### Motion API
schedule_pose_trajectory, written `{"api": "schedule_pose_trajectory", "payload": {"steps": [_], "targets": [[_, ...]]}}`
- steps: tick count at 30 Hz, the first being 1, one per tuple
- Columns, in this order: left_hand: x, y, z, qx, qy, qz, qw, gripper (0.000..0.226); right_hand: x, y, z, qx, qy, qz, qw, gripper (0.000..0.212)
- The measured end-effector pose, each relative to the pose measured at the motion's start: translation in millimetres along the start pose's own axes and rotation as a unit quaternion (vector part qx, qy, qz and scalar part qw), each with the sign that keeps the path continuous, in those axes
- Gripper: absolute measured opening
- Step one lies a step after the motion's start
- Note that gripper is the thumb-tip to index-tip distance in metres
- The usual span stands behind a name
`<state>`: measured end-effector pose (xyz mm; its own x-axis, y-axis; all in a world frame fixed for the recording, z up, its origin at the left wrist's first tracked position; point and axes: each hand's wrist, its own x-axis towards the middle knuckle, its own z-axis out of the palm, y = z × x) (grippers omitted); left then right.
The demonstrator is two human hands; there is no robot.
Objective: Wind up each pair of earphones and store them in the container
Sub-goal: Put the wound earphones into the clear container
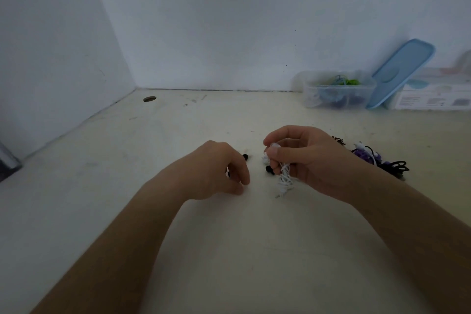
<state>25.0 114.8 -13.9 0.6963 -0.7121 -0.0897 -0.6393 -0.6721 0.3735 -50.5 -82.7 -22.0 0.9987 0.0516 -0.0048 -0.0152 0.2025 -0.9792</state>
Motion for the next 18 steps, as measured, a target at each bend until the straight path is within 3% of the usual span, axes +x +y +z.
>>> {"api": "schedule_pose_trajectory", "payload": {"steps": [11,18], "targets": [[-0.2,1.1,0.0,-0.012,0.048,-0.010,0.999,0.013,-0.4,0.0,-1.1,-0.001,-0.004,0.014,1.000,0.024],[0.9,5.6,2.2,-0.180,0.178,0.018,0.967,0.014,-1.5,-3.0,-0.4,0.022,0.014,0.016,1.000,0.013]]}}
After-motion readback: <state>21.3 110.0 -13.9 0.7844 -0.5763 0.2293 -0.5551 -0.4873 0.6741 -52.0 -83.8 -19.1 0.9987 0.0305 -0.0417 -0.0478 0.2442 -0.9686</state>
